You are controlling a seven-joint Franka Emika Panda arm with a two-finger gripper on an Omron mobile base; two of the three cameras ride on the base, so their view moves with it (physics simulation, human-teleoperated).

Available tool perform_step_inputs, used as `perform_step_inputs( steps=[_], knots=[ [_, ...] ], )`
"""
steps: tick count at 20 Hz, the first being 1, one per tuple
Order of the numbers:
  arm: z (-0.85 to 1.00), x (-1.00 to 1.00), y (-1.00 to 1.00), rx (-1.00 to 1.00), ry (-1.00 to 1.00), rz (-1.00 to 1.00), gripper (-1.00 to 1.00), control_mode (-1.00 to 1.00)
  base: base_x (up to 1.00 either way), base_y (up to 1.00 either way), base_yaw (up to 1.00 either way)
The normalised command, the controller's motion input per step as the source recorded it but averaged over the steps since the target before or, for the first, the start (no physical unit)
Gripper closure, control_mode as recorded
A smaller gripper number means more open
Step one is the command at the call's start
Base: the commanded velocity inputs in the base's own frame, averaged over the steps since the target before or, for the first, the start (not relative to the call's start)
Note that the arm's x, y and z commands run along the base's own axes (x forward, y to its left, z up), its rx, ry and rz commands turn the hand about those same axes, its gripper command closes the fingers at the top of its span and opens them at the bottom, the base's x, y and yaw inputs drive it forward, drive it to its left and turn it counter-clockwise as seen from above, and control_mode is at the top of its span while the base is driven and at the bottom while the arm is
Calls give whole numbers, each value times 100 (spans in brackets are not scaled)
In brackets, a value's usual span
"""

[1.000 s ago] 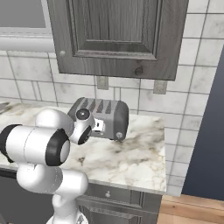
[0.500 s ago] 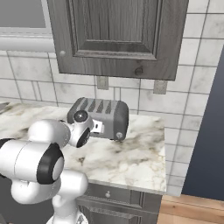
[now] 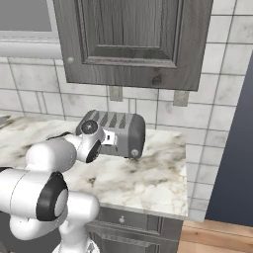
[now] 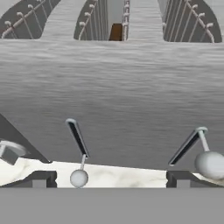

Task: Start the toaster. Once the lever pops up, take the bread to the plate on the dining counter.

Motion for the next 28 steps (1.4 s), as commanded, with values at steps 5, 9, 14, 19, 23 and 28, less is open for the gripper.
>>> perform_step_inputs(
  steps=[5,9,14,19,23,28],
  knots=[
    [24,0,0,0,-11,0,-100,-100,0,0,0],
    [7,0,1,0,-9,-4,-100,-100,0,0,0],
    [15,0,0,0,-10,-4,-100,-100,0,0,0],
    [17,0,2,0,-13,-4,-100,-100,0,0,0],
    [12,0,9,0,-8,-3,-100,-100,0,0,0],
    [6,2,13,0,-2,0,-100,-100,0,0,0]
  ],
)
